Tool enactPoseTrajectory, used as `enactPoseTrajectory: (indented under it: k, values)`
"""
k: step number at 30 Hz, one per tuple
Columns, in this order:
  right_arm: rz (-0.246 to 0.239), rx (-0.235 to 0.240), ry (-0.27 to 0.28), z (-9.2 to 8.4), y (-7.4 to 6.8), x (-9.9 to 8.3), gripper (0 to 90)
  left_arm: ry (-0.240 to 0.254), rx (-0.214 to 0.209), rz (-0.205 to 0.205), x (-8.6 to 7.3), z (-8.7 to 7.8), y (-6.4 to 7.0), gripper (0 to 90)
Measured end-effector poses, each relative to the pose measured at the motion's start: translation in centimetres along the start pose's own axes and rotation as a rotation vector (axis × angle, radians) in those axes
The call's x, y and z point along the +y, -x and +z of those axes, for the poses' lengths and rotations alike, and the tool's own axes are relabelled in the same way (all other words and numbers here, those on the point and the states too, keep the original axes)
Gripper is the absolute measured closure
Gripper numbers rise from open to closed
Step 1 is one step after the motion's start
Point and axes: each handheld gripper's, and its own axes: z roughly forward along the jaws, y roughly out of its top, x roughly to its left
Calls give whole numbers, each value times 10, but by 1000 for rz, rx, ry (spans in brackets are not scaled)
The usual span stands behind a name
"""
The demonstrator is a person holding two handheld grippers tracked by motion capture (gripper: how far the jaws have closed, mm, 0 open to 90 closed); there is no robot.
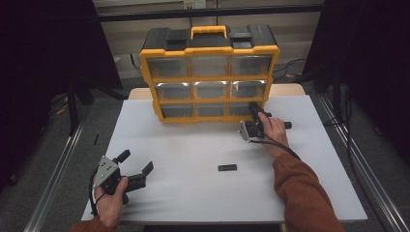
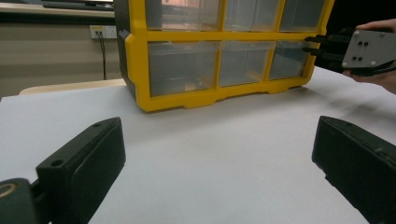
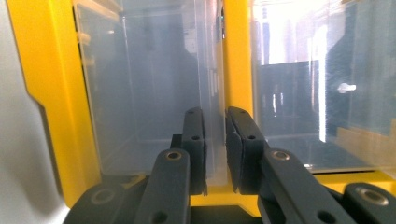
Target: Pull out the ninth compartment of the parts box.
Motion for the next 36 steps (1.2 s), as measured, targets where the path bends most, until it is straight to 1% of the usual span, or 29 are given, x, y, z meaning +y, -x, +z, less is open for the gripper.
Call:
enactPoseTrajectory:
  k: [1, 2, 3, 6, 9, 12, 13, 14, 18, 19, 21, 22, 23, 25, 29, 32, 36]
  values:
    - [10, 4, 1, 0, 0, 0, 788, -2, 0, 2, 0, 0, 0, 26]
    - [10, 4, 1, 0, 0, 0, 788, -2, 0, 2, 0, 0, 0, 27]
    - [-3, 2, 2, -1, 1, 1, 789, -2, 3, 2, 0, -1, -1, 26]
    - [-5, 4, 2, -2, 1, 1, 789, 0, 3, 2, 0, -1, 0, 26]
    - [12, 1, 1, -3, 1, 0, 788, 1, 4, 4, 0, 0, 0, 26]
    - [5, -2, 8, -3, 1, 0, 787, 4, 8, 7, 1, -1, -1, 26]
    - [7, 5, 7, -4, 1, 0, 787, 8, 12, -4, 0, 0, -1, 26]
    - [3, 4, 14, -4, 2, 0, 787, 4, 11, 0, 0, 0, -1, 26]
    - [15, 6, 12, -6, 1, 0, 787, 2, 9, 5, 0, 0, -1, 26]
    - [7, 4, 16, -6, 2, 0, 787, 2, 10, 4, 0, 0, -1, 26]
    - [9, 9, 16, -6, 2, 0, 787, 9, 12, -6, 0, 0, -1, 26]
    - [7, 10, 15, -7, 2, 0, 787, 6, 12, -2, 0, 0, -1, 26]
    - [-6, 6, 21, -7, 3, 0, 787, 5, 10, -3, 0, 0, -1, 26]
    - [6, 12, 15, -7, 3, 0, 787, 10, 11, -7, 0, 0, 0, 26]
    - [6, 15, 17, -8, 3, 0, 785, 9, 14, -7, 0, 0, -1, 26]
    - [26, 15, 15, -10, 2, 0, 783, 8, 14, -2, 0, 0, -1, 26]
    - [19, 16, 22, -10, 3, 0, 784, 7, 12, -4, 0, 0, -1, 26]
